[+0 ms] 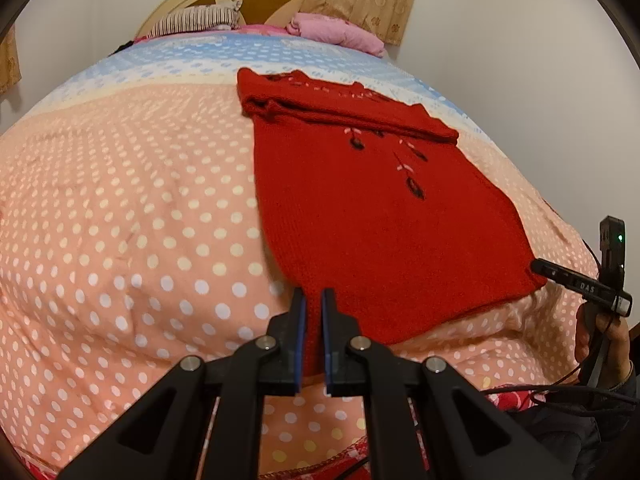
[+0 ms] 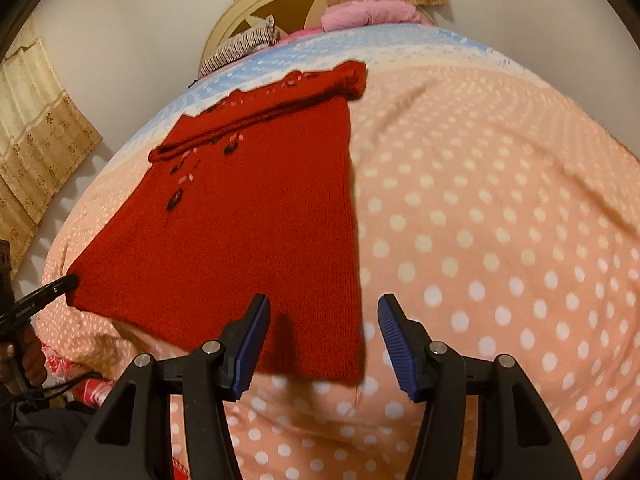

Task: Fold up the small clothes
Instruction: 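Grasp the sweater hem with the left tool while the right tool grasps beside it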

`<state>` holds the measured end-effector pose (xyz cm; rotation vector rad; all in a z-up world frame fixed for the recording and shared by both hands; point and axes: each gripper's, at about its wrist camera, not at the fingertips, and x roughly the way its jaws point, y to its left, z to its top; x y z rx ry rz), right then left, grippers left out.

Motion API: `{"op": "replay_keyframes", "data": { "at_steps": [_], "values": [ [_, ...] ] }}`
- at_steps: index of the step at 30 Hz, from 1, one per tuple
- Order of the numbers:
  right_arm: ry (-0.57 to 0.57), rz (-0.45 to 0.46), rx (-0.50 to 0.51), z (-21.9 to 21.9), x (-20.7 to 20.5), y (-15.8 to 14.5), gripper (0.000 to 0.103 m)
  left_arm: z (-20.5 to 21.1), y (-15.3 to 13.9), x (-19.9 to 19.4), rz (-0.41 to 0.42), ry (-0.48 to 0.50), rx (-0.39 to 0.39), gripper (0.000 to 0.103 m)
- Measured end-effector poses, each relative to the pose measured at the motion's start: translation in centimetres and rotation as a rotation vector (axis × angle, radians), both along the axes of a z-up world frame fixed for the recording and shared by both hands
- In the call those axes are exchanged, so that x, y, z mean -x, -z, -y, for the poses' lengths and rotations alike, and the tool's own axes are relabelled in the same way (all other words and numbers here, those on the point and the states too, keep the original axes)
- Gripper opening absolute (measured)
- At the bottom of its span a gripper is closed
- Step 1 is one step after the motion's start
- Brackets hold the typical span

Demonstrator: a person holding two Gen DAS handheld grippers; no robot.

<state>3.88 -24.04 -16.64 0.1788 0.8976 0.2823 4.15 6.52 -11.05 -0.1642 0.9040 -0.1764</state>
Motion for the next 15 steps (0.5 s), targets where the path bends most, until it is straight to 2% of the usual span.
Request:
{"op": "replay_keyframes", "data": {
  "at_steps": [3,4,5,6,7,10,15],
  "values": [
    [-0.016,0.007,0.028,-0.2,0.9,0.3,0.057,-0.4,0.2,0.0,-0.008,-0.008,0.010,0.007],
    [-0.019,0.010,0.031,-0.3,1.0,0.3,0.053,-0.5,0.2,-0.1,-0.009,-0.012,0.011,0.007],
    [-0.024,0.014,0.035,-0.3,1.1,0.4,0.045,-0.5,0.3,-0.1,-0.011,-0.011,0.014,0.007],
    [-0.029,0.015,0.043,-0.4,1.1,0.4,0.022,-0.5,0.3,-0.1,-0.011,-0.011,0.015,0.007],
    [-0.033,0.015,0.041,-0.4,1.1,0.4,0.010,-0.5,0.2,0.0,-0.010,-0.010,0.015,0.007],
    [-0.063,0.027,-0.032,0.1,1.5,-0.2,0.008,-0.5,-0.2,0.1,0.002,-0.004,0.026,0.007],
    [-0.086,0.140,-0.133,1.5,3.1,-3.7,0.007,-0.6,-1.8,0.5,0.052,0.004,0.039,0.007]
  ]
}}
